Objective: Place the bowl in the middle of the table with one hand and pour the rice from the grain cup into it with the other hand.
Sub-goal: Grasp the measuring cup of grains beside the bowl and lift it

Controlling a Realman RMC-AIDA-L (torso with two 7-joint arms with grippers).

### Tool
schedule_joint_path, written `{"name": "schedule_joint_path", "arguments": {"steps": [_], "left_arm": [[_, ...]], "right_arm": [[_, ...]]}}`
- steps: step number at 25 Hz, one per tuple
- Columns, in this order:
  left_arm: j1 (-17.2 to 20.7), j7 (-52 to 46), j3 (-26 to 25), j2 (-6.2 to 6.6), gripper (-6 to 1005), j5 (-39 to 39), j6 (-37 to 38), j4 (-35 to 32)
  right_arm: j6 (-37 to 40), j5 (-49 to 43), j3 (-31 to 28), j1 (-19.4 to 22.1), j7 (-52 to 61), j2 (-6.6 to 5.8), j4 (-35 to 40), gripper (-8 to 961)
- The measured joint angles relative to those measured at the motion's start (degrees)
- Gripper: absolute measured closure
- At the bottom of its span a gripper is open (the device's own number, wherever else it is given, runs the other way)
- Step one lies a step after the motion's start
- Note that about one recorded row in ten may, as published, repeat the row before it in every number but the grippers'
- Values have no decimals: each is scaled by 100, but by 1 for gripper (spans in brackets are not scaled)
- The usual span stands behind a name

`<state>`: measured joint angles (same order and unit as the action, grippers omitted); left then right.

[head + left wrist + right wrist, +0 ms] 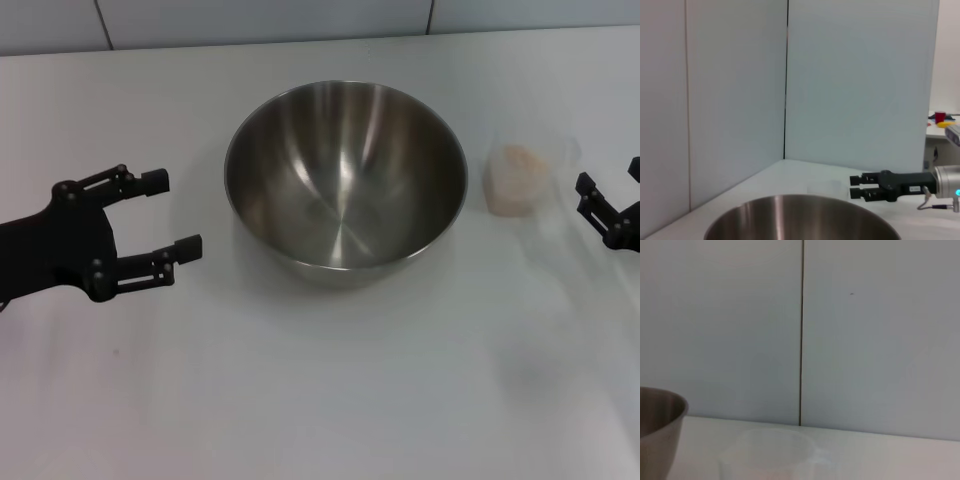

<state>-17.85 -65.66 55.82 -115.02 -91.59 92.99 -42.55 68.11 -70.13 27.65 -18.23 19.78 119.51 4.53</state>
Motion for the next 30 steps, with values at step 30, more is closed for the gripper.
{"name": "schedule_joint_path", "arguments": {"steps": [30], "left_arm": [[-34,19,-1,-11,161,-43,0,1]], "right_arm": [[-484,1,-172,-413,-1,0,-82,395]]}}
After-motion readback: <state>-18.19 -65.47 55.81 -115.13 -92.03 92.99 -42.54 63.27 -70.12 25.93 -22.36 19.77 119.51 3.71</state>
